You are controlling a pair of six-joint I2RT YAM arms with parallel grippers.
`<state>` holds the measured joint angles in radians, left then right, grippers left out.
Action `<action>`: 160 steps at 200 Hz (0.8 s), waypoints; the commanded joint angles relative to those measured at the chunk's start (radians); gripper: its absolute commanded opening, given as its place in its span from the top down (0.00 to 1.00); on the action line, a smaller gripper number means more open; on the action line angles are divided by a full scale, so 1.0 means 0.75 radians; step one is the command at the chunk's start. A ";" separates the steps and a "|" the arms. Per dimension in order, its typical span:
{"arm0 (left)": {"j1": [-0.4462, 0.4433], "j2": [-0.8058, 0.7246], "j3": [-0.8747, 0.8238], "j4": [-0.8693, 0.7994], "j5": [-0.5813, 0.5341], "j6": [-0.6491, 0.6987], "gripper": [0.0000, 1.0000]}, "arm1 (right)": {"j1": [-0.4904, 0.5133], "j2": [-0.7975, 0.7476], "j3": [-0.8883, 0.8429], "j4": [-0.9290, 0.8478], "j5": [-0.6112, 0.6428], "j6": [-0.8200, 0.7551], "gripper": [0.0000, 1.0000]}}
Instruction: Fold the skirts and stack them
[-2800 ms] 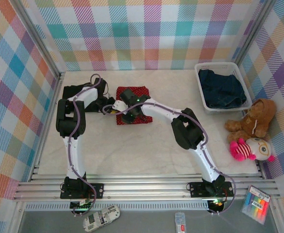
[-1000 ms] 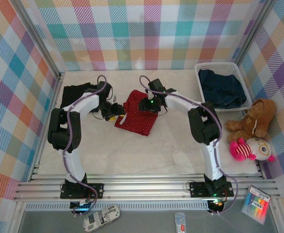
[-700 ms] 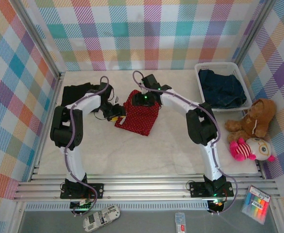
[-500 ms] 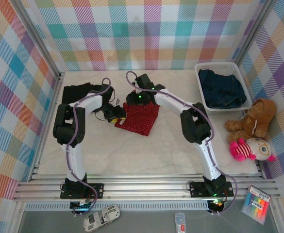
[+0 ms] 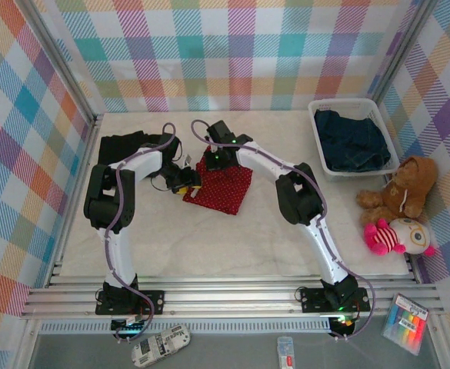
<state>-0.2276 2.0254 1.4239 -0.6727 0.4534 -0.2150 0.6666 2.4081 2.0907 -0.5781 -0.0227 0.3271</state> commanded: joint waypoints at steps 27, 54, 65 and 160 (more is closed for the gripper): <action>0.001 -0.034 -0.015 0.046 0.121 0.023 0.45 | 0.005 -0.146 0.027 -0.006 -0.107 0.008 0.98; -0.013 -0.036 -0.021 0.087 0.192 0.015 0.44 | 0.003 -0.141 0.057 -0.032 -0.163 0.053 0.98; -0.021 -0.035 -0.022 0.098 0.217 0.015 0.43 | 0.003 -0.137 0.059 -0.034 -0.164 0.065 0.97; 0.007 -0.214 -0.211 0.239 0.254 -0.038 0.34 | -0.030 -0.136 0.034 -0.073 -0.148 0.122 0.97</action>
<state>-0.2432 1.9587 1.3277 -0.5503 0.5976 -0.2188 0.6529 2.3455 2.1174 -0.6231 -0.1173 0.3988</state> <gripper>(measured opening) 0.642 0.059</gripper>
